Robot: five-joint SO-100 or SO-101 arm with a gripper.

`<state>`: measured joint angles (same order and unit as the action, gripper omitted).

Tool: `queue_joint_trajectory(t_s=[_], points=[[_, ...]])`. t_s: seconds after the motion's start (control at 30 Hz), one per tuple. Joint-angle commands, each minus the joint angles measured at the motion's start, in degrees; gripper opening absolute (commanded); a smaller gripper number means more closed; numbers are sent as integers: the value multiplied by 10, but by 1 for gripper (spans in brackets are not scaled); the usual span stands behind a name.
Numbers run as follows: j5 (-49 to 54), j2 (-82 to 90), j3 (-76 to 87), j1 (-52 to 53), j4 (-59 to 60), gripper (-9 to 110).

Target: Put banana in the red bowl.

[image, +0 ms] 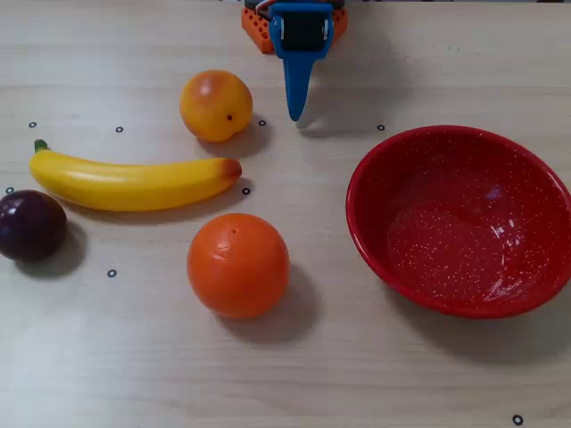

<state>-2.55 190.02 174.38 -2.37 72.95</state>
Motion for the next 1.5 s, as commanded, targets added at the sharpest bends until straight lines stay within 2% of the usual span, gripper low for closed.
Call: queue_joint_trajectory(t_s=[0.0,0.8,1.47], points=[[-5,9,8,14,32,0],[11,3,7,12,25,0],[59,-174,-185,25,-6,0]])
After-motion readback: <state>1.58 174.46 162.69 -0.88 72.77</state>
